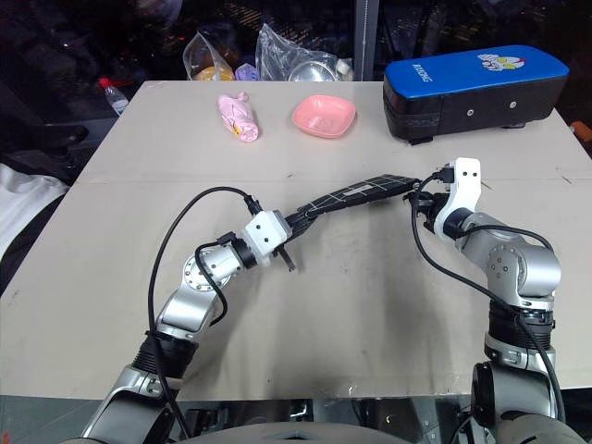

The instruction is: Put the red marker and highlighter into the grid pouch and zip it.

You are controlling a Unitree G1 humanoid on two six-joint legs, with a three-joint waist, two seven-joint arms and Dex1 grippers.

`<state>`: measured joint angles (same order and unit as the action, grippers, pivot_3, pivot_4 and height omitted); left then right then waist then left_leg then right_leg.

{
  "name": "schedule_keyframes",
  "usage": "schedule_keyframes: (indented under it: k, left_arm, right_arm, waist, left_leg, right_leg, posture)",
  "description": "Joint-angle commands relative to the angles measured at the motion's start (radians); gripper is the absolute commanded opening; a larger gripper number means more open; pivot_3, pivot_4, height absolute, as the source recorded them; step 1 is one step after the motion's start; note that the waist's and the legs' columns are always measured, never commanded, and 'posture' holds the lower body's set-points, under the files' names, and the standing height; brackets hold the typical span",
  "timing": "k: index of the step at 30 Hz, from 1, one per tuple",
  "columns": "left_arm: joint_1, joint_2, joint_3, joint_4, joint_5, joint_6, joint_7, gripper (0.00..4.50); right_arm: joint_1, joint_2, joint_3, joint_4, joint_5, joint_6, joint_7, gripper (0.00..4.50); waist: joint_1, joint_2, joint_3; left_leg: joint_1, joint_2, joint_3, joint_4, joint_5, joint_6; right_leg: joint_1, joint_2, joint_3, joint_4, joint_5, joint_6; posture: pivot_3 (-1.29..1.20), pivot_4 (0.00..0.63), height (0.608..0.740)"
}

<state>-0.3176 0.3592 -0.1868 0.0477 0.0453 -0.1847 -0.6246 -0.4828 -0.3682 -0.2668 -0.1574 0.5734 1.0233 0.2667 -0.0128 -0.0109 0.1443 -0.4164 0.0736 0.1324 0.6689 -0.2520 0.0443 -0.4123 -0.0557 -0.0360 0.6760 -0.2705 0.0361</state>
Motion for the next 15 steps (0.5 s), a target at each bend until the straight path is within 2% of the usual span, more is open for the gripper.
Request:
schedule_keyframes:
  k: [1,3,4,5,6,7,8,9,10,12,14,15]
  left_arm:
    - [-0.004,0.01,0.024,-0.022,-0.016,-0.015,0.008,0.0]
    - [0.005,0.02,0.031,-0.031,-0.034,-0.011,-0.008,0.0]
    - [0.012,0.029,0.039,-0.035,-0.044,-0.011,-0.014,0.0]
    - [0.025,0.042,0.049,-0.043,-0.057,-0.009,-0.025,0.9]
    - [0.039,0.057,0.061,-0.05,-0.064,-0.009,-0.029,1.25]
    - [0.053,0.071,0.074,-0.057,-0.067,-0.012,-0.03,1.57]
    - [0.07,0.085,0.089,-0.065,-0.071,-0.012,-0.03,1.57]
    - [0.107,0.104,0.107,-0.09,-0.094,0.004,-0.043,2.16]
    - [0.149,0.119,0.124,-0.123,-0.129,0.033,-0.057,2.5]
    - [0.228,0.139,0.148,-0.195,-0.2,0.099,-0.082,3.41]
    - [0.292,0.154,0.163,-0.258,-0.24,0.151,-0.094,4.34]
    - [0.319,0.161,0.168,-0.283,-0.252,0.173,-0.098,4.43]
  right_arm:
    - [0.027,-0.038,-0.012,-0.077,0.055,0.01,0.07,0.63]
    - [0.063,-0.064,-0.004,-0.097,0.059,0.003,0.102,1.31]
    - [0.094,-0.094,0.007,-0.107,0.05,-0.021,0.139,1.8]
    - [0.136,-0.129,0.014,-0.117,0.038,-0.066,0.192,2.56]
    - [0.184,-0.167,0.021,-0.124,0.021,-0.125,0.255,2.73]
    - [0.228,-0.199,0.027,-0.127,0.001,-0.184,0.309,3.16]
    - [0.273,-0.231,0.031,-0.125,-0.026,-0.245,0.358,3.16]
    - [0.337,-0.285,0.038,-0.102,-0.073,-0.336,0.422,3.73]
    - [0.392,-0.333,0.045,-0.069,-0.119,-0.432,0.481,4.04]
    - [0.461,-0.386,0.042,0.007,-0.165,-0.585,0.571,4.04]
    - [0.482,-0.389,0.023,0.076,-0.167,-0.71,0.637,4.04]
    - [0.485,-0.388,0.016,0.104,-0.168,-0.754,0.661,4.04]
  waist:
    - [0.0,0.0,0.0]
    - [0.003,0.0,0.0]
    - [0.002,0.0,0.0]
    - [0.0,0.0,0.0]
    - [0.001,0.0,0.0]
    - [0.001,0.0,0.0]
    - [0.005,0.0,0.0]
    - [0.006,0.0,0.0]
    - [0.005,0.0,0.0]
    - [0.0,0.0,0.0]
    - [-0.004,0.0,0.0]
    - [-0.005,0.0,0.001]
  left_leg:
    - [0.0,0.0,0.0,0.0,0.0,0.0]
    - [0.0,0.0,0.0,0.0,0.0,0.0]
    - [0.0,0.0,0.0,0.0,0.0,0.0]
    - [-0.001,0.0,0.0,0.0,0.0,0.001]
    - [0.0,0.0,0.0,0.0,0.0,0.001]
    - [0.0,0.0,0.0,0.0,-0.001,0.002]
    - [0.0,0.0,0.0,0.0,-0.001,0.002]
    - [-0.001,0.0,-0.001,-0.001,-0.001,0.002]
    - [-0.001,0.0,-0.001,-0.002,-0.001,0.002]
    - [-0.001,0.001,0.0,-0.004,-0.001,0.001]
    - [0.0,0.001,0.002,-0.004,0.0,0.0]
    - [0.0,0.001,0.002,-0.003,0.0,0.0]
  right_leg:
    - [0.0,0.0,0.0,0.0,0.0,0.0]
    - [0.0,0.0,0.0,-0.001,0.0,0.0]
    - [0.0,0.0,0.0,-0.001,0.0,0.0]
    - [0.0,0.0,0.0,-0.002,0.0,0.0]
    - [0.0,0.0,0.0,-0.002,0.0,0.0]
    - [0.0,0.0,0.0,-0.002,0.0,0.0]
    - [0.0,0.0,0.0,-0.002,0.0,0.0]
    - [0.0,0.0,0.0,-0.004,0.0,0.0]
    - [0.001,0.0,-0.001,-0.005,0.0,0.0]
    - [0.001,0.0,0.0,-0.008,0.0,0.0]
    - [0.001,-0.001,0.001,-0.008,0.0,0.001]
    - [0.001,0.0,0.002,-0.008,0.0,0.001]
  posture:
    - [0.0,0.15,0.74]
    - [0.0,0.15,0.74]
    - [0.0,0.15,0.74]
    - [0.0,0.15,0.74]
    - [0.0,0.15,0.74]
    - [0.0,0.15,0.74]
    - [0.0,0.15,0.74]
    - [0.0,0.15,0.74]
    - [0.0,0.15,0.74]
    - [0.0,0.15,0.74]
    - [0.0,0.15,0.74]
    - [0.0,0.15,0.74]
